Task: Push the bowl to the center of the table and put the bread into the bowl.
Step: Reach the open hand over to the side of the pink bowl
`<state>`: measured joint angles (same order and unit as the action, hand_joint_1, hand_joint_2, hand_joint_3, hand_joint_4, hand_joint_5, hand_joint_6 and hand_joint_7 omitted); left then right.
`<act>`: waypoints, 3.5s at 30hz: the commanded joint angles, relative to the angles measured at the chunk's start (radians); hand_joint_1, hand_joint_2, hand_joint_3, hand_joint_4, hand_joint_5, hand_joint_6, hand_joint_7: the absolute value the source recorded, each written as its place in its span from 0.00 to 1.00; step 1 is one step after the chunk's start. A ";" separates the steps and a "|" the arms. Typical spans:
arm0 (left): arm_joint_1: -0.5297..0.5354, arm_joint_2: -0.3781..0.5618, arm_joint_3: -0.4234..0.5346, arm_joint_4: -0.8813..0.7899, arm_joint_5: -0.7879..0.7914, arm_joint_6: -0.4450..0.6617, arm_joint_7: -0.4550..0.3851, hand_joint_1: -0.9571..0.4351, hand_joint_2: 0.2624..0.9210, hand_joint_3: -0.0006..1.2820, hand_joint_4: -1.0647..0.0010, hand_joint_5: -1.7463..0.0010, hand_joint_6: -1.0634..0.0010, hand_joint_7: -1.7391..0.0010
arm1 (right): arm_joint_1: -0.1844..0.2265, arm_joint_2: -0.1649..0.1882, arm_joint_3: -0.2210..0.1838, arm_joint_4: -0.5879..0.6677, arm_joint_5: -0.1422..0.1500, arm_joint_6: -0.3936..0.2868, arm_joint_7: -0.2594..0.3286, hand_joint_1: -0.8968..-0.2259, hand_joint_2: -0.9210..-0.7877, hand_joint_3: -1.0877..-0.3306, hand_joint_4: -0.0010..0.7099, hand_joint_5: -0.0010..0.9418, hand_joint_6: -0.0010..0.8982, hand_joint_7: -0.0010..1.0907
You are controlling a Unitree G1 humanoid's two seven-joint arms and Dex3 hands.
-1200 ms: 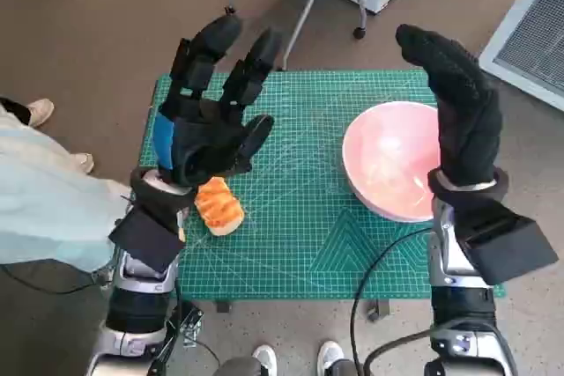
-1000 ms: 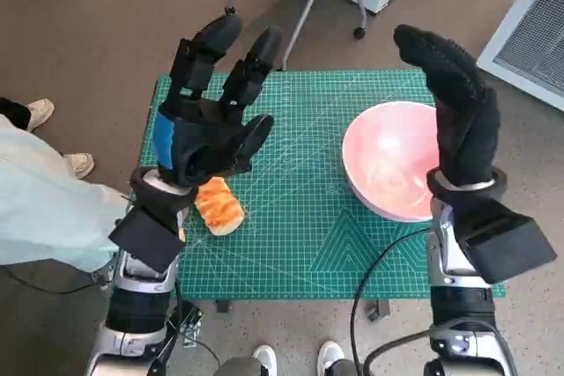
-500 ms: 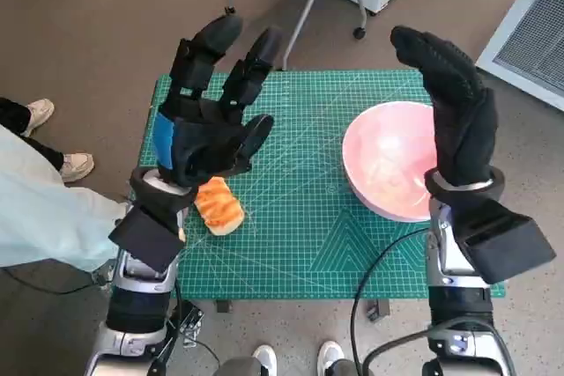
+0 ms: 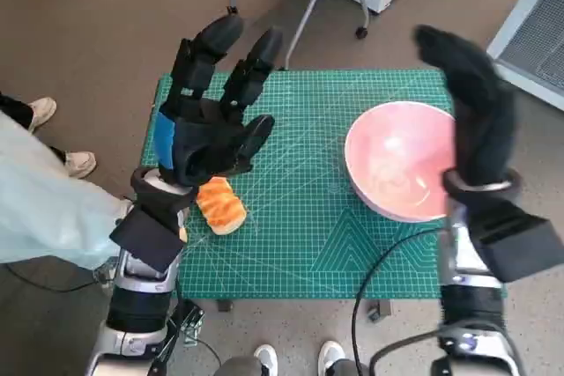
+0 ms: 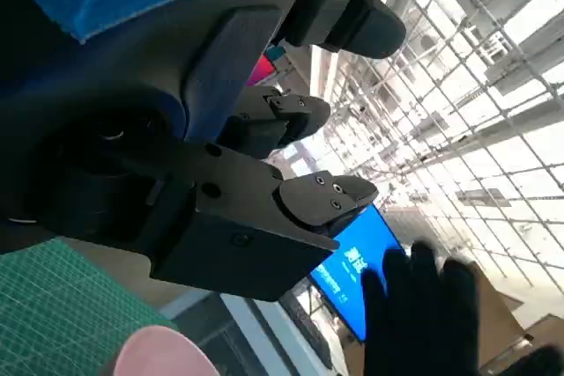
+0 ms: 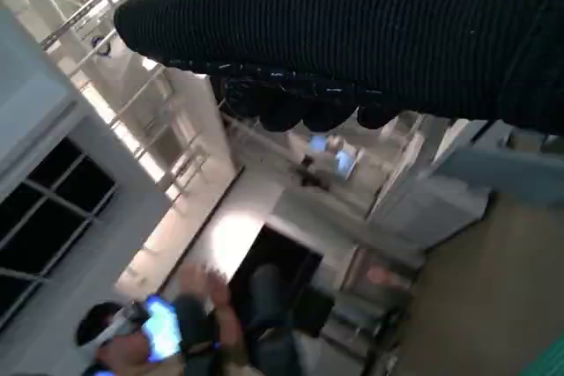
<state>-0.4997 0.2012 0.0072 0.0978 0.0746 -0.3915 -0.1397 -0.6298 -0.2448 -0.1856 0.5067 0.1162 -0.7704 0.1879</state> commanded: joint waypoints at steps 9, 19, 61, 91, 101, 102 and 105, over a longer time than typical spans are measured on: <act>0.013 0.005 0.004 0.022 0.018 -0.030 0.018 0.68 0.76 0.50 0.72 1.00 1.00 0.55 | 0.000 -0.099 -0.108 0.286 -0.079 -0.073 -0.183 0.49 0.00 0.43 0.48 0.00 0.02 0.69; 0.008 0.007 0.004 0.026 0.025 -0.035 0.023 0.68 0.76 0.49 0.72 0.99 1.00 0.54 | -0.028 -0.122 -0.148 0.566 -0.053 -0.052 -0.247 0.54 0.00 0.37 0.47 0.00 0.00 0.75; 0.076 0.041 0.027 -0.056 0.047 0.017 0.043 0.64 0.83 0.41 0.71 0.99 0.97 0.58 | -0.163 0.093 -0.253 0.789 0.117 0.310 -0.092 0.57 0.00 0.28 0.38 0.01 0.08 0.58; 0.158 0.076 0.084 -0.134 0.038 0.043 0.041 0.62 0.99 0.25 0.71 1.00 0.90 0.67 | -0.299 0.210 -0.279 0.812 0.144 0.382 -0.089 0.56 0.00 0.33 0.42 0.02 0.01 0.75; 0.191 0.113 0.115 -0.164 0.050 0.047 0.033 0.61 1.00 0.24 0.71 1.00 0.90 0.68 | -0.319 0.170 -0.259 0.807 0.113 0.384 -0.103 0.60 0.00 0.30 0.39 0.01 0.00 0.69; 0.192 0.122 0.120 -0.162 0.051 0.044 0.031 0.61 1.00 0.24 0.71 1.00 0.90 0.68 | -0.320 0.163 -0.257 0.806 0.109 0.381 -0.106 0.61 0.00 0.29 0.37 0.01 0.00 0.69; 0.202 0.170 0.140 -0.165 0.065 0.039 0.015 0.61 1.00 0.24 0.71 1.00 0.90 0.68 | -0.326 0.144 -0.238 0.794 0.084 0.351 -0.123 0.62 0.00 0.28 0.34 0.00 0.01 0.69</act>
<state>-0.3154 0.3170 0.1180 -0.0512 0.1192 -0.3465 -0.1118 -0.9563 -0.0739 -0.4415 1.3015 0.2264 -0.3989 0.0918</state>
